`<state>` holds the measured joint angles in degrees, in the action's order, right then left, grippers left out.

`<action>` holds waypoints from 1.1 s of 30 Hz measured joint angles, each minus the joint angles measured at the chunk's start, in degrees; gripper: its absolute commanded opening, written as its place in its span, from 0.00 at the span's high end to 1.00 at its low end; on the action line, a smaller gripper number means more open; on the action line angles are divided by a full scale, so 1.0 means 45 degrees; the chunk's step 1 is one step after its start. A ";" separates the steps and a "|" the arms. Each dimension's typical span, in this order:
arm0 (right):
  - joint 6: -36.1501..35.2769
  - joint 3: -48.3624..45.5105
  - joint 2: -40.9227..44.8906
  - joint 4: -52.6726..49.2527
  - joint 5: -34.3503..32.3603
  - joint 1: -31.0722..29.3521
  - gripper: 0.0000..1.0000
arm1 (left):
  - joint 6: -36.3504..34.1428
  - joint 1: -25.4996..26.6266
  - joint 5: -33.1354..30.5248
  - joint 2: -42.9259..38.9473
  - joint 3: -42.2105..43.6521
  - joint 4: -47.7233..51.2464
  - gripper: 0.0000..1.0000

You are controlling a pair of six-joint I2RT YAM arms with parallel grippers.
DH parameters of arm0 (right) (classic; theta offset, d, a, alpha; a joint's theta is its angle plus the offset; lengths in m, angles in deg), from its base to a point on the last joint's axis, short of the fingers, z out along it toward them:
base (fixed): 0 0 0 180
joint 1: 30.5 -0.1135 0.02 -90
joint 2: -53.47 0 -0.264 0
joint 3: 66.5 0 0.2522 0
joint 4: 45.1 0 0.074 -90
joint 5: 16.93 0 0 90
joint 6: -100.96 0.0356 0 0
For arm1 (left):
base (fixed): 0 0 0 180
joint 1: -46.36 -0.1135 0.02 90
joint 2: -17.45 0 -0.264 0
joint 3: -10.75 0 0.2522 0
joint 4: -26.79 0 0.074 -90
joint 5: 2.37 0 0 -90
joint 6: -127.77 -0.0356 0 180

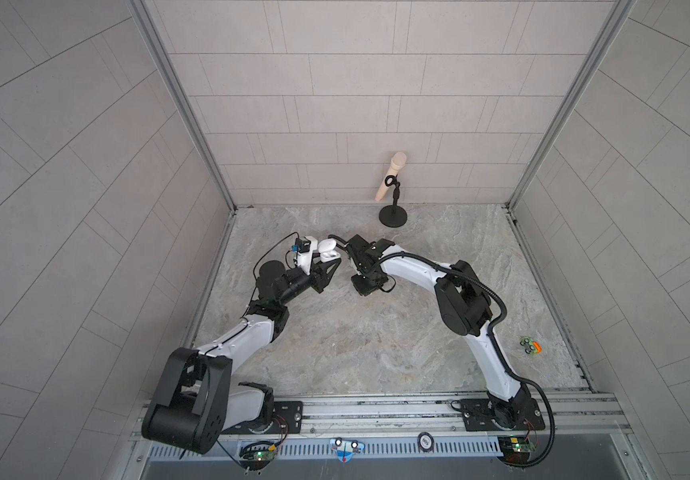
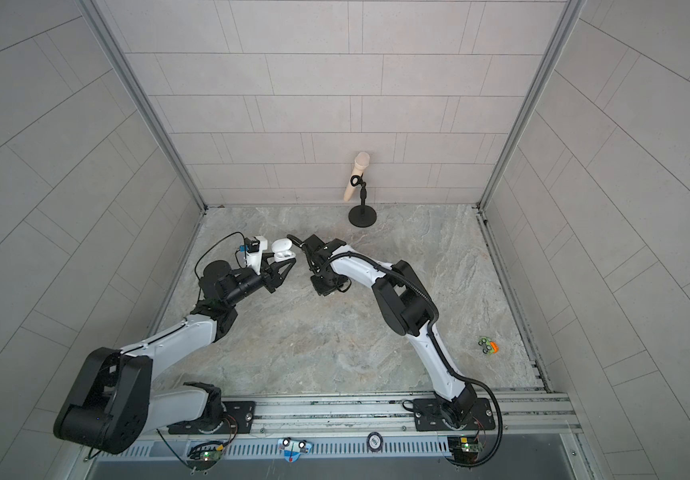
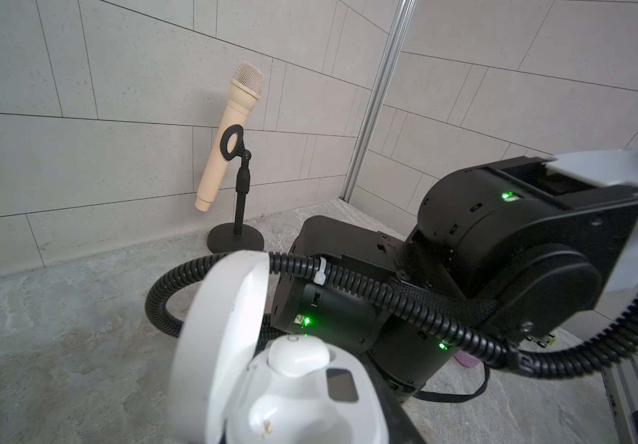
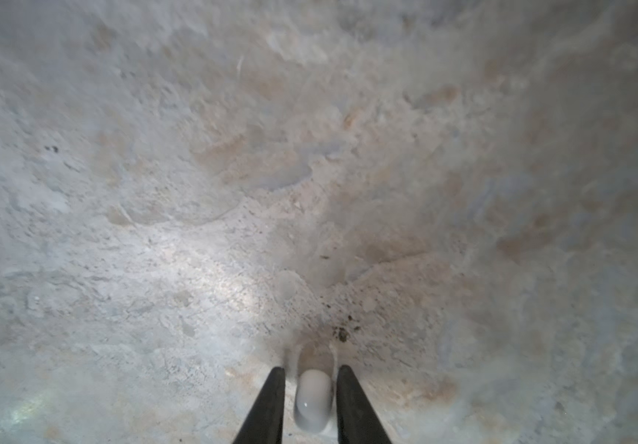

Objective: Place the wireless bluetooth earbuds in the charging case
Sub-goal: 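Lift the earbud and carry it with the right gripper to the case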

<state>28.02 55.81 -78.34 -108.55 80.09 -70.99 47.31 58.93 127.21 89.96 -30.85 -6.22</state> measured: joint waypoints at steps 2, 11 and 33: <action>0.0010 -0.0005 -0.0019 -0.0053 -0.0107 -0.0039 0.77 | 0.0000 0.0000 0.0000 0.0000 0.0000 0.0005 0.87; 0.0029 -0.0102 -0.0019 -0.0083 -0.0695 -0.0165 0.87 | 0.0005 0.0000 0.0010 0.0000 0.0000 0.0000 0.86; 0.1219 -0.5241 0.6567 0.1209 0.0821 0.1579 0.90 | 0.0015 0.1846 -0.0053 -0.0393 0.0194 -0.0044 0.85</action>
<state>33.51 32.23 -48.79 -103.11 83.79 -63.89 47.38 67.24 126.97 88.19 -29.97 -6.41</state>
